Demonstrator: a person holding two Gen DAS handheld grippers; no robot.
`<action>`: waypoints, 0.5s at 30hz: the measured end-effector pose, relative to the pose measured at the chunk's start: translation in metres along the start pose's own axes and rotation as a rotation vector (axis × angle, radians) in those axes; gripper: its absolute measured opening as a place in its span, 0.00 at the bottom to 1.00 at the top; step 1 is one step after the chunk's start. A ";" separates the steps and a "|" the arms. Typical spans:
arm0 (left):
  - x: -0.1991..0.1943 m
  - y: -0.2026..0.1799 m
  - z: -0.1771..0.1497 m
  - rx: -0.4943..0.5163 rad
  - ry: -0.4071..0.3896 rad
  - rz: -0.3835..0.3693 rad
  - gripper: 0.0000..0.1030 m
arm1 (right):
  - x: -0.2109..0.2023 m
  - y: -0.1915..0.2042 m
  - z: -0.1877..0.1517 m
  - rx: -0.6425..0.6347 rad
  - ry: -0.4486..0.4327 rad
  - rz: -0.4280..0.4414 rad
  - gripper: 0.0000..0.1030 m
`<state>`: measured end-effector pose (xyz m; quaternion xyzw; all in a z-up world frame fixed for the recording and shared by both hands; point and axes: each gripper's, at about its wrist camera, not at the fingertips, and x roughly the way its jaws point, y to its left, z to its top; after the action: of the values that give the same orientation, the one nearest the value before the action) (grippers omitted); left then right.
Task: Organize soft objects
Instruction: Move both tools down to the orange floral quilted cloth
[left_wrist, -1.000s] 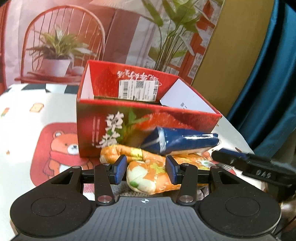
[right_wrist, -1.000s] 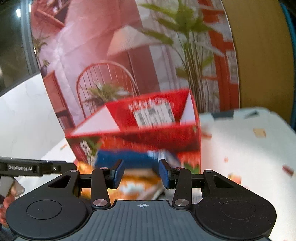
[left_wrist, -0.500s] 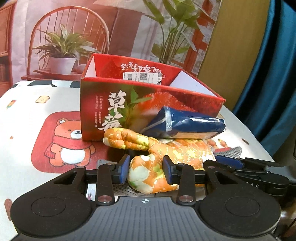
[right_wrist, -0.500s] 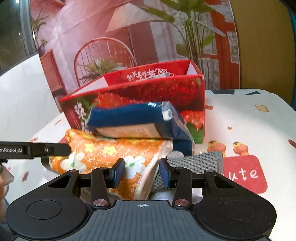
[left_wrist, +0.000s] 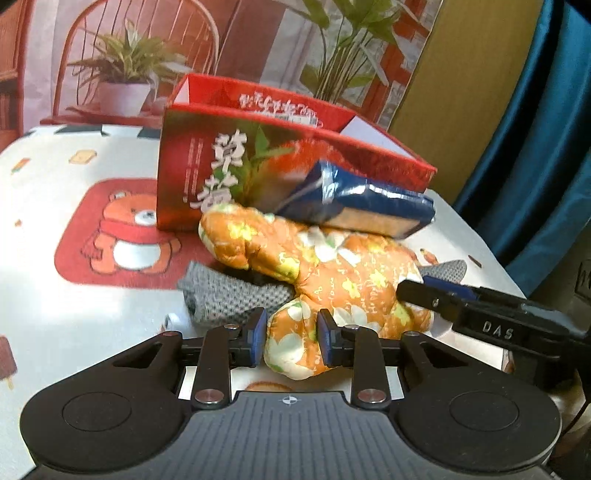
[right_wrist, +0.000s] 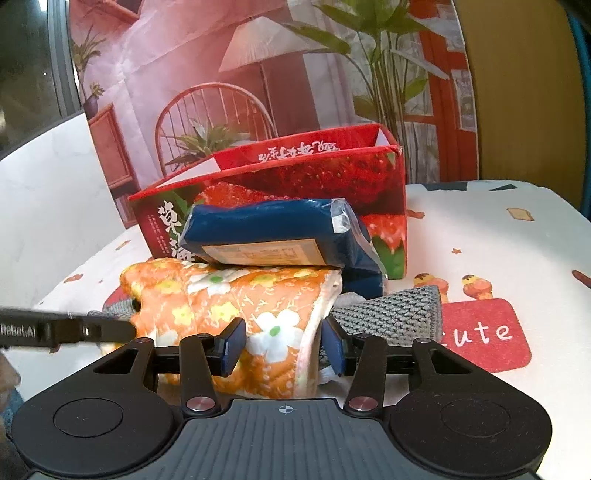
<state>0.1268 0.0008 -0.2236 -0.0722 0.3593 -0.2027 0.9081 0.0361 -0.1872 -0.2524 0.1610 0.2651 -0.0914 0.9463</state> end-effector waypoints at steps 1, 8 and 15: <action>0.001 0.001 -0.001 -0.005 0.004 -0.001 0.30 | 0.000 0.000 0.000 0.003 -0.003 -0.001 0.43; 0.009 0.005 -0.007 -0.018 0.037 -0.006 0.30 | 0.001 0.000 -0.002 -0.004 -0.013 0.001 0.47; 0.017 0.006 -0.010 -0.028 0.063 -0.010 0.30 | 0.011 0.003 -0.008 -0.045 0.009 -0.006 0.53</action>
<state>0.1331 -0.0011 -0.2429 -0.0802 0.3903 -0.2044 0.8941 0.0426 -0.1825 -0.2643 0.1395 0.2719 -0.0874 0.9481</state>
